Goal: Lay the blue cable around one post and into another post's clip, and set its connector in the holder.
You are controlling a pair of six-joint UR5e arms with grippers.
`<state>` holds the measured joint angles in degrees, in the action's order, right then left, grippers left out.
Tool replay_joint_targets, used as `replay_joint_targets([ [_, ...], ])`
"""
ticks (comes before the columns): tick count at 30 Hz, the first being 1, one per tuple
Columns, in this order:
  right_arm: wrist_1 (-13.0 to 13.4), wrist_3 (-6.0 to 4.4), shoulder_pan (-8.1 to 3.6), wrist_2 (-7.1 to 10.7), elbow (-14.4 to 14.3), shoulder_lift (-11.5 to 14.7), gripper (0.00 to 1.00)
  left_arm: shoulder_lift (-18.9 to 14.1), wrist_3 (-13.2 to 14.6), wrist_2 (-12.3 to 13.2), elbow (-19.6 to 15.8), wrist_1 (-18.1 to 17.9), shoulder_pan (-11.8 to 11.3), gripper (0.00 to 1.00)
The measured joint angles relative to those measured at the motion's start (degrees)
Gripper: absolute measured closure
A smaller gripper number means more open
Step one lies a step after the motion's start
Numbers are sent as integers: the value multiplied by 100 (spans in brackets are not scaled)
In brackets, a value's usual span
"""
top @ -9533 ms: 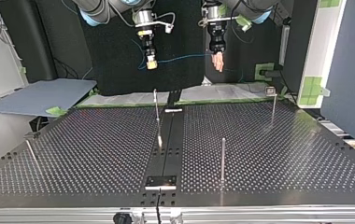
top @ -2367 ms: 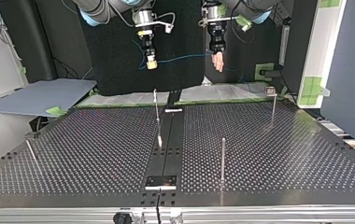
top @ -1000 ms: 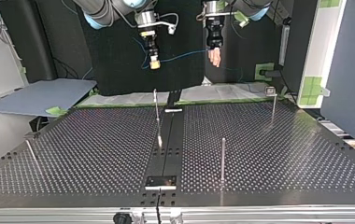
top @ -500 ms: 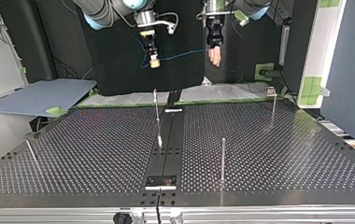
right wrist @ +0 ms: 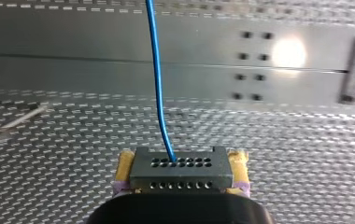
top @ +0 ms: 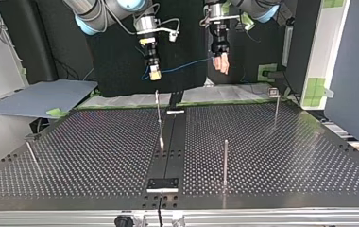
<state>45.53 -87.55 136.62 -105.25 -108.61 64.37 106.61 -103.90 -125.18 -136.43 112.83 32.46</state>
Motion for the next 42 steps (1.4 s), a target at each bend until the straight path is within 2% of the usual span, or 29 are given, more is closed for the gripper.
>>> replay_joint_targets([
  [4, -204, 2, -13, 11, 207, 213, 100, -216, -152, 80, 206, 218, -201, 0],
  [12, -637, 47, -23, 25, 641, 648, 100, -665, -554, 496, 653, 665, -647, 0],
  [18, -974, 101, -42, 29, 978, 985, 100, -1011, -633, 694, 998, 1011, -952, 0],
  [27, -1487, 149, -114, 42, 1492, 1499, 100, -1563, -663, 851, 1550, 1563, -1038, 0],
  [32, -1755, 183, -128, 143, 1759, 1745, 100, -1816, -733, 903, 1805, 1816, -1095, 0],
  [42, -2331, 359, -131, 313, 2335, 1795, 100, -2379, -789, 1240, 2367, 2381, -1224, 0],
])
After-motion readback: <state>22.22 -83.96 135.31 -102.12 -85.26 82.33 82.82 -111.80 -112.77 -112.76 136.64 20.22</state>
